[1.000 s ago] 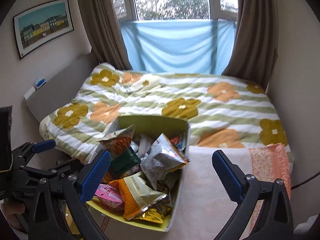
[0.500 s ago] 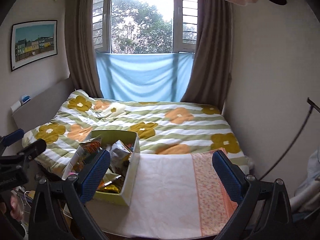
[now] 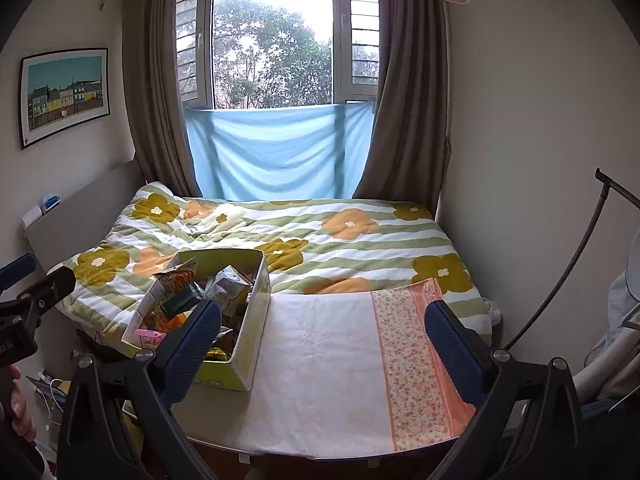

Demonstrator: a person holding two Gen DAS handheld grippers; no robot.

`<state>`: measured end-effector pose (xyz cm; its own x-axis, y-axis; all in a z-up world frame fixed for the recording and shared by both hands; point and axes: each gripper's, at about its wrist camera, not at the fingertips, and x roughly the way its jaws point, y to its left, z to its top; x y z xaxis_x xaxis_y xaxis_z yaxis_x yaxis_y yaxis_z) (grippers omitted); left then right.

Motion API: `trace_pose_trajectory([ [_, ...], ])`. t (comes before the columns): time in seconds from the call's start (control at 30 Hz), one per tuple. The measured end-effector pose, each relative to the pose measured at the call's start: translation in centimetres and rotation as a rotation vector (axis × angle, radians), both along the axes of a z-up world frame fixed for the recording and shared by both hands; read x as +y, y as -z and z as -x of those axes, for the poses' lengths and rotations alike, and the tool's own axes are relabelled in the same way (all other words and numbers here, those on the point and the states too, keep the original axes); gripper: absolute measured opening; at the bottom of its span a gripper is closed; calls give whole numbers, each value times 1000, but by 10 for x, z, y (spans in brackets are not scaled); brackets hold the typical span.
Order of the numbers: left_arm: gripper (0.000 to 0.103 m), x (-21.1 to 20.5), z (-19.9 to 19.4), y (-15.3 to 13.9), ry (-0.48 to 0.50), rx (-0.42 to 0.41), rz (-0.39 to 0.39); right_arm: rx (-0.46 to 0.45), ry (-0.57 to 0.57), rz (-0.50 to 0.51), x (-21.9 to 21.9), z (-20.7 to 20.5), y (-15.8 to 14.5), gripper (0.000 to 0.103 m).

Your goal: Organize snacks

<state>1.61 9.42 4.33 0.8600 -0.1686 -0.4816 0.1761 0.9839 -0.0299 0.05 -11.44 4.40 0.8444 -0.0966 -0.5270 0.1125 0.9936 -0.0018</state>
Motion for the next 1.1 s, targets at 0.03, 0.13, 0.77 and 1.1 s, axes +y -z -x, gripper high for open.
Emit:
trace_pose_trajectory([
  [0.03, 103, 0, 1, 0, 0, -1, 1, 0, 0, 0, 0, 2, 0, 101],
  [0.13, 103, -3, 0, -1, 0, -3, -1, -2, -1, -1, -1, 3, 1, 101],
  [0.77, 103, -10, -18, -5, 9, -1, 1, -3, 16, 1, -7, -4, -1, 101],
  [1.1, 103, -12, -19, -5, 7, -3, 0, -5, 23, 4, -6, -4, 0, 101],
])
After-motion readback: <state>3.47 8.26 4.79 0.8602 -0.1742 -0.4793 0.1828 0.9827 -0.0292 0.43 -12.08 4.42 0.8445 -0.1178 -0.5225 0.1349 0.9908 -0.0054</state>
